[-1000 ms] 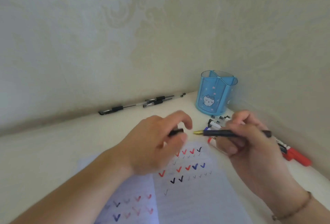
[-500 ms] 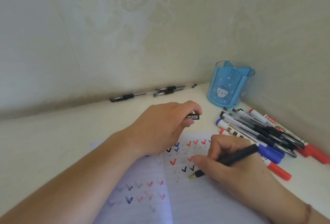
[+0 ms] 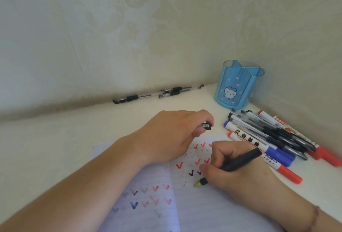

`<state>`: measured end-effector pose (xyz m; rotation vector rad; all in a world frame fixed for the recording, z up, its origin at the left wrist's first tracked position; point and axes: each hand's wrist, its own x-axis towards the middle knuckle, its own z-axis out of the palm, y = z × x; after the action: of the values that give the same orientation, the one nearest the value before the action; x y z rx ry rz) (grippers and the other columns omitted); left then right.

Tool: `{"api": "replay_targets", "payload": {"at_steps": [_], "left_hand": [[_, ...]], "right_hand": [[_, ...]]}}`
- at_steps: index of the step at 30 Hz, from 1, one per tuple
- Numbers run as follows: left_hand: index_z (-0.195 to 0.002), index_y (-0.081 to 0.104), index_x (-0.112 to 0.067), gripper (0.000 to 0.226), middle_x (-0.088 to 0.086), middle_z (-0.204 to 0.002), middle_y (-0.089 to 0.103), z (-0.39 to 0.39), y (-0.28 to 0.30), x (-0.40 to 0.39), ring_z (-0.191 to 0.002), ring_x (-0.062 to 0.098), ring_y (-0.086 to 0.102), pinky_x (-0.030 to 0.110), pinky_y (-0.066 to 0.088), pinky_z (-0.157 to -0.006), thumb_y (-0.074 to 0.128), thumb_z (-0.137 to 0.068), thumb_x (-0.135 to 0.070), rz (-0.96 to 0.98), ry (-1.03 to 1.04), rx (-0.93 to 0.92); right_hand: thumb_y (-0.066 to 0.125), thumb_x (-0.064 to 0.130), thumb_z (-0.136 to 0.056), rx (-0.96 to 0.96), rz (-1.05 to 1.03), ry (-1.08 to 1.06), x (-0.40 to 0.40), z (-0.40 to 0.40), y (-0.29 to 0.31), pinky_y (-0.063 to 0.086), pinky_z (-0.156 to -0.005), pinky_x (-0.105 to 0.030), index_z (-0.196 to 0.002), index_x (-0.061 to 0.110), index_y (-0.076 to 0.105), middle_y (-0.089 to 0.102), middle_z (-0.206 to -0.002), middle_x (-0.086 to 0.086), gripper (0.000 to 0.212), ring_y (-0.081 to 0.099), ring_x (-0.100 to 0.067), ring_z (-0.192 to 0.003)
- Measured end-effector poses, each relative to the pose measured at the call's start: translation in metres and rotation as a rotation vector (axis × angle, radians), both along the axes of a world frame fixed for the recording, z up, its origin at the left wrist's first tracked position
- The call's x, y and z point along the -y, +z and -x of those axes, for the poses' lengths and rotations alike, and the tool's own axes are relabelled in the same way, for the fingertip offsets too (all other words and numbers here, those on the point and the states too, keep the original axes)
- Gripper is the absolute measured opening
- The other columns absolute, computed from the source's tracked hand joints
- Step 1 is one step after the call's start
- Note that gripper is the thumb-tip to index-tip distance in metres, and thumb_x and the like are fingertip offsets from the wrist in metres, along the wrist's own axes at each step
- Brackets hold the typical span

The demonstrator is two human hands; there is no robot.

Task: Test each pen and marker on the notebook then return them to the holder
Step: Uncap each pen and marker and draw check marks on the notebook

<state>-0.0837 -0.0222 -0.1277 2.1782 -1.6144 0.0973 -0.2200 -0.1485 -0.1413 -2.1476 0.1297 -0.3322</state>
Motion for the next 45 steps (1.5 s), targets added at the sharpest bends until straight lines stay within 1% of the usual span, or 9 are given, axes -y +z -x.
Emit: {"api": "replay_targets", "payload": {"at_steps": [7,12,15,18,24,30,38,42,45], "left_hand": [[-0.129,0.047,-0.031,0.039,-0.019,-0.094,0.058,-0.005,-0.003,0.002,-0.087,-0.001,0.049,0.032,0.048,-0.082,0.047,-0.097,-0.007,-0.028,0.021,-0.092],[-0.119,0.056,-0.024,0.021,-0.013,-0.095,0.07,-0.01,-0.004,0.003,-0.081,-0.001,0.06,0.028,0.048,-0.072,0.045,-0.1,-0.022,0.071,0.031,-0.195],[-0.109,0.053,-0.026,0.014,-0.016,-0.084,0.065,-0.011,-0.005,0.003,-0.066,-0.004,0.051,0.02,0.034,-0.059,0.043,-0.101,-0.031,0.152,0.049,-0.199],[-0.107,0.051,-0.026,0.011,-0.016,-0.082,0.063,-0.011,-0.004,0.002,-0.066,-0.007,0.049,0.019,0.03,-0.058,0.042,-0.102,-0.03,0.169,0.064,-0.192],[-0.107,0.051,-0.033,0.011,-0.013,-0.084,0.062,-0.006,-0.002,0.003,-0.075,0.005,0.053,0.022,0.039,-0.063,0.044,-0.1,-0.035,0.218,-0.023,-0.192],[-0.114,0.055,-0.025,0.016,-0.005,-0.081,0.065,0.005,-0.003,0.006,-0.072,0.013,0.058,0.029,0.046,-0.065,0.048,-0.1,-0.027,0.309,-0.164,-0.236],[-0.111,0.045,-0.037,0.035,-0.008,-0.084,0.069,0.009,-0.004,0.008,-0.067,0.01,0.06,0.022,0.048,-0.066,0.056,-0.095,-0.007,0.468,-0.165,-0.402],[-0.124,0.045,-0.031,0.032,-0.008,-0.089,0.069,0.002,-0.005,0.005,-0.084,0.013,0.065,0.017,0.047,-0.074,0.056,-0.094,-0.038,0.382,-0.165,-0.367],[-0.128,0.048,-0.016,0.064,0.003,-0.091,0.066,-0.008,-0.009,0.004,-0.085,0.021,0.062,0.028,0.049,-0.078,0.038,-0.089,-0.066,0.483,-0.214,-0.348]], "right_hand": [[0.077,0.011,-0.075,0.051,-0.048,-0.07,0.0,-0.004,0.001,0.027,-0.044,-0.017,-0.056,0.005,0.047,0.042,-0.046,-0.01,0.036,0.034,-0.006,-0.046],[0.086,0.041,-0.058,0.221,-0.456,-0.091,0.016,-0.004,0.011,0.034,-0.039,-0.02,-0.067,0.016,0.066,0.06,-0.054,-0.002,0.033,0.046,-0.012,-0.044],[0.074,0.015,-0.063,0.261,-0.597,-0.129,0.029,-0.004,0.017,0.035,-0.038,-0.027,-0.071,0.017,0.072,0.063,-0.065,-0.012,0.009,0.053,-0.026,-0.057],[0.057,0.006,-0.07,0.3,-0.693,-0.167,0.035,-0.004,0.015,0.032,-0.039,-0.026,-0.068,0.016,0.068,0.06,-0.062,-0.016,0.015,0.053,-0.029,-0.057],[0.069,0.008,-0.069,0.261,-0.654,-0.109,0.036,-0.003,0.016,0.034,-0.039,-0.026,-0.07,0.016,0.066,0.067,-0.068,-0.018,0.009,0.059,-0.03,-0.055],[0.081,0.049,-0.06,0.273,-0.535,-0.035,0.029,-0.004,0.018,0.042,-0.04,-0.027,-0.084,0.018,0.076,0.073,-0.075,-0.015,0.04,0.065,-0.032,-0.053],[0.081,0.04,-0.063,0.339,-0.525,-0.059,0.016,-0.004,0.013,0.044,-0.039,-0.028,-0.087,0.016,0.074,0.072,-0.072,-0.015,0.034,0.066,-0.034,-0.053],[0.085,0.042,-0.058,0.278,-0.629,0.02,0.018,-0.012,0.015,0.044,-0.04,-0.027,-0.092,0.016,0.073,0.071,-0.072,-0.012,0.045,0.065,-0.026,-0.057],[0.081,0.052,-0.062,0.237,-0.644,0.064,0.021,-0.015,0.019,0.043,-0.041,-0.027,-0.098,0.016,0.073,0.068,-0.075,-0.009,0.051,0.063,-0.024,-0.059]]}}
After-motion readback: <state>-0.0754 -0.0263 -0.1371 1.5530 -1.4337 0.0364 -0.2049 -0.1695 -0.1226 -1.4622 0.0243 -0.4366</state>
